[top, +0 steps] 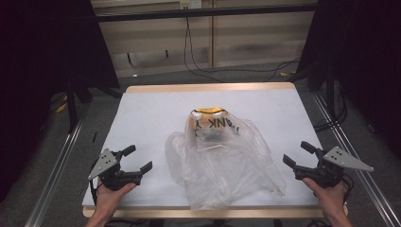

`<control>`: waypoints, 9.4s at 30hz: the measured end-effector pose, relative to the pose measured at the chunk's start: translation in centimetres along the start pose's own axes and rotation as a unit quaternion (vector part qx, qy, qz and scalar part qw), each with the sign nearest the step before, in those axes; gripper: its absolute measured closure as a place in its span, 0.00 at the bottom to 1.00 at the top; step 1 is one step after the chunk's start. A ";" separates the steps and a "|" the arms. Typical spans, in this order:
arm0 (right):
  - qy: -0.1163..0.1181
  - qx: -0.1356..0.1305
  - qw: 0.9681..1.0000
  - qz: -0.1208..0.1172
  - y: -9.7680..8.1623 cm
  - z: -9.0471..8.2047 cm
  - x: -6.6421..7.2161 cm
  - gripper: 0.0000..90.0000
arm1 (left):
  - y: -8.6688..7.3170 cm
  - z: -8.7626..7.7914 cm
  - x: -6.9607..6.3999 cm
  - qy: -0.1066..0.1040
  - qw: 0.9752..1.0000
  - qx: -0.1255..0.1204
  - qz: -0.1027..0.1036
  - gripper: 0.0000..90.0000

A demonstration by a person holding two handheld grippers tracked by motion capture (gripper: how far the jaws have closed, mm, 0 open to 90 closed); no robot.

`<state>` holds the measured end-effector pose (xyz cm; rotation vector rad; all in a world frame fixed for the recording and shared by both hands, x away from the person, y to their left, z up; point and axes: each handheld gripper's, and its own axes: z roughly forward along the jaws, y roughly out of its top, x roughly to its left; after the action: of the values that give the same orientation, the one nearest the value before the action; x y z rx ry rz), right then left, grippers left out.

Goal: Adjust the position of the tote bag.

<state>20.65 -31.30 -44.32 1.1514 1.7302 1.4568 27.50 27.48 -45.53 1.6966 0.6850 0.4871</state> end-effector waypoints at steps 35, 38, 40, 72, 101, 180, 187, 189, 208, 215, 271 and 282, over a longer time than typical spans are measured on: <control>0.106 0.008 0.994 -0.022 1.8 -1.2 2.8 0.46 | 2.3 -0.4 -5.6 -0.111 0.993 0.004 0.046 0.43; 0.124 0.019 0.992 -0.031 1.8 -1.2 3.2 0.55 | 2.6 -0.1 -6.7 -0.130 0.990 0.017 0.045 0.47; 0.132 0.018 0.990 -0.036 1.8 -1.3 3.6 0.59 | 2.8 0.1 -7.4 -0.141 0.988 0.020 0.052 0.48; 0.185 0.156 0.969 -0.058 -1.0 -1.2 5.6 0.70 | 2.7 9.2 -16.4 -0.309 0.938 0.119 0.107 0.62; 0.192 0.169 0.965 -0.054 -1.1 -0.4 5.3 0.99 | -0.6 12.1 -16.7 -0.292 0.914 0.228 0.166 0.78; 0.224 0.002 0.970 -0.094 8.5 2.1 6.0 1.00 | 11.5 7.2 -10.8 -0.268 0.959 0.009 0.093 0.98; 0.216 -0.005 0.972 -0.094 9.0 2.0 5.6 1.00 | 12.8 5.8 -10.2 -0.262 0.960 -0.012 0.096 0.98; 0.212 -0.010 0.973 -0.088 9.3 1.9 5.4 1.00 | 13.3 5.4 -10.1 -0.252 0.963 -0.019 0.097 0.98; 0.199 -0.052 0.975 -0.085 12.8 2.2 4.4 1.00 | 17.0 1.8 -5.4 -0.189 0.975 -0.083 0.081 0.98; 0.189 -0.062 0.977 -0.077 14.0 2.9 3.5 1.00 | 18.6 1.4 -3.7 -0.166 0.978 -0.100 0.077 0.98; 0.096 -0.070 0.990 -0.070 26.2 9.8 -0.2 1.00 | 23.7 1.8 8.0 -0.007 0.993 -0.117 0.003 0.99; 0.101 -0.072 0.990 -0.063 25.0 9.9 -0.5 1.00 | 21.4 2.4 8.5 -0.011 0.996 -0.091 0.002 0.99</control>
<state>35.35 -26.61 -22.33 0.8273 1.7626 1.6364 39.23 28.37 -25.57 1.5297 0.6029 0.5163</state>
